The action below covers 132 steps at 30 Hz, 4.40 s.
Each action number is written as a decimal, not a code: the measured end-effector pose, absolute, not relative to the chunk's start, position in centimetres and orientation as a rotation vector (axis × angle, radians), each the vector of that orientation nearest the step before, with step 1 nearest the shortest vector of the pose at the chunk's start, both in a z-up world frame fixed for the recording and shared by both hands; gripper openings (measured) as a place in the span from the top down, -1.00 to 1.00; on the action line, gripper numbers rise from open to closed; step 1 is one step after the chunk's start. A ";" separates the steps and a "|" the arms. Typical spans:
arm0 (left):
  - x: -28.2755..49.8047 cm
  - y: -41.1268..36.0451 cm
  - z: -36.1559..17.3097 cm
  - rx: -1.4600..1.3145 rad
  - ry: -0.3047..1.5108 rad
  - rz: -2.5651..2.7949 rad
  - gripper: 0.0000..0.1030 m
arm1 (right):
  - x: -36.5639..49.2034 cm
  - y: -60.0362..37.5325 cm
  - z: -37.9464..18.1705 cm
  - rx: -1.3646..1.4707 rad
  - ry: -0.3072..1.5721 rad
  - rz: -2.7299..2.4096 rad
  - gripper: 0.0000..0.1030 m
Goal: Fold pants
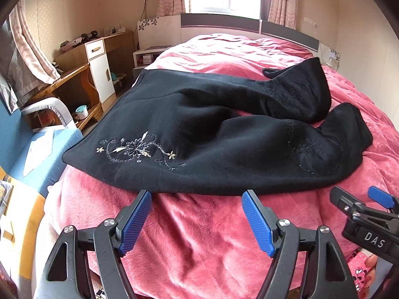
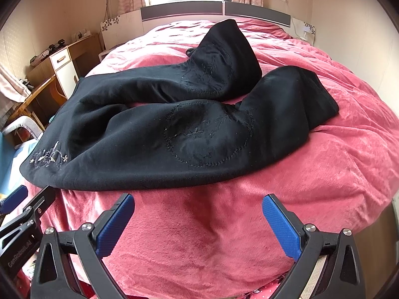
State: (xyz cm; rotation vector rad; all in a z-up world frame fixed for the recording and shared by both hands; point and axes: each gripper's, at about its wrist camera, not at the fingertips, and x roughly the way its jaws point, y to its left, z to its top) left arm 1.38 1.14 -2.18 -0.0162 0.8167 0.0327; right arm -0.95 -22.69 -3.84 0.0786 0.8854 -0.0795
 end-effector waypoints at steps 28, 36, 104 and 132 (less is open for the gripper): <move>6.5 12.7 -8.0 -0.635 1.001 -0.162 -0.65 | 4.8 -42.2 -5.5 0.355 0.757 -0.153 -0.98; 6.4 15.4 -8.0 -0.676 0.869 -0.034 -0.65 | 8.5 -51.2 -6.8 0.495 0.752 -0.276 -0.55; 2.8 26.0 -1.6 -0.670 0.563 0.095 0.85 | 1.6 -47.2 -6.1 0.659 0.714 -0.279 0.78; -0.8 28.5 -3.4 -0.720 0.643 0.469 -0.30 | -1.5 -51.8 -7.3 0.754 0.733 -0.587 0.22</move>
